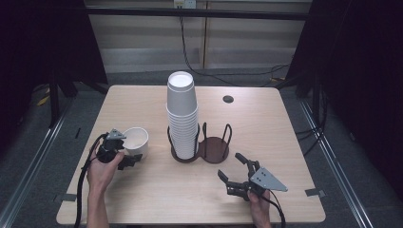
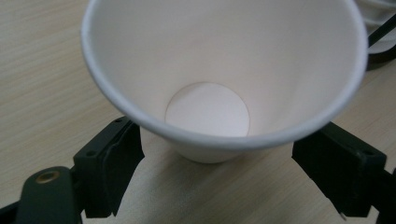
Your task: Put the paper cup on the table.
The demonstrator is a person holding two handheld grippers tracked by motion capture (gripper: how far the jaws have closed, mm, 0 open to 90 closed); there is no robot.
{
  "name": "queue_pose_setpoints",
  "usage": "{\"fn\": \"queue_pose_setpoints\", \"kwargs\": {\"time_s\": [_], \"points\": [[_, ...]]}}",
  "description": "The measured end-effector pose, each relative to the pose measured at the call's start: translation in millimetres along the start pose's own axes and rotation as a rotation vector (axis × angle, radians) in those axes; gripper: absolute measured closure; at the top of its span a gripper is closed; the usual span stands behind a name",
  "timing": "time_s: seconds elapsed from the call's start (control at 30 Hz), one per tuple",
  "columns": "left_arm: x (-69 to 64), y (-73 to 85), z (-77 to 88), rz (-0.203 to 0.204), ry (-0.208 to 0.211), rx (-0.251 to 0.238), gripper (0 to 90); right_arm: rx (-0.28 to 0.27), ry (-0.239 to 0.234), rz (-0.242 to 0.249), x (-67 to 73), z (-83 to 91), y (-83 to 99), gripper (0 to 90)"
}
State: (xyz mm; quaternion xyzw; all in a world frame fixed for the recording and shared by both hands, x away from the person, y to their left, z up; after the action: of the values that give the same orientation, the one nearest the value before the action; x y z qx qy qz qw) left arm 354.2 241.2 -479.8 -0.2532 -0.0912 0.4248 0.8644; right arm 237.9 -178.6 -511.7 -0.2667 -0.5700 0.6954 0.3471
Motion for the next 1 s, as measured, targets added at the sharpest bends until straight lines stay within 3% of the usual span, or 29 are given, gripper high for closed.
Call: {"fn": "queue_pose_setpoints", "kwargs": {"time_s": [0.23, 0.27, 0.5, 0.53, 0.57, 0.6, 0.7, 0.73, 0.97, 1.0], "points": [[-7.0, 9.9, 4.1, 0.044, 0.025, -0.093, 16.0, -0.001, 0.002, -0.001, 0.1, 0.1, 0.0, 13.2], [-11.2, 13.2, 7.2, 0.039, 0.019, -0.124, 16.1, 0.000, -0.001, -0.001, 0.1, 0.1, 0.0, 13.2], [-25.8, 21.5, 17.6, 0.019, -0.023, -0.184, 18.8, 0.000, 0.000, 0.000, 0.0, 0.0, 0.0, 13.3], [-27.6, 25.2, 19.0, 0.020, -0.004, -0.234, 18.8, -0.001, 0.001, -0.001, 0.1, 0.1, 0.1, 13.2], [-27.6, 25.2, 19.0, 0.020, -0.004, -0.234, 18.8, -0.001, 0.001, -0.001, 0.1, 0.1, 0.1, 13.2], [-28.1, 28.8, 19.4, 0.035, 0.012, -0.270, 18.8, -0.002, 0.002, 0.000, 0.2, 0.6, 0.1, 13.2], [-29.4, 31.6, 21.2, 0.047, -0.018, -0.288, 18.8, 0.000, 0.004, -0.001, 0.1, 0.8, 0.2, 13.2], [-33.3, 34.4, 23.5, 0.050, 0.000, -0.319, 18.8, 0.000, 0.004, -0.002, 0.2, 0.8, 0.2, 13.2], [-49.5, 41.6, 27.6, 0.016, 0.025, -0.383, 18.8, 0.000, 0.005, -0.002, 0.2, 0.8, 0.2, 13.2], [-57.5, 43.9, 26.7, -0.016, 0.071, -0.415, 18.8, 0.000, 0.005, -0.002, 0.1, 0.8, 0.2, 13.2]]}}
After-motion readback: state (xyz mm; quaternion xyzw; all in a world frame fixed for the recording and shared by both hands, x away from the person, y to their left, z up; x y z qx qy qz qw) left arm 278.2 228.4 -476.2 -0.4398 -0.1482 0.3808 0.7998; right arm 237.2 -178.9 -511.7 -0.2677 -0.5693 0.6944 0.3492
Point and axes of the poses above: each handheld gripper's, and its own axes: z roughly backward along the jaws, y roughly out of its underside, x roughly to its left, the point moved 2 cm from there along -z, roughly forward along the jaws, and after that the axes turned 12 degrees about x, right-handed, at the moved point
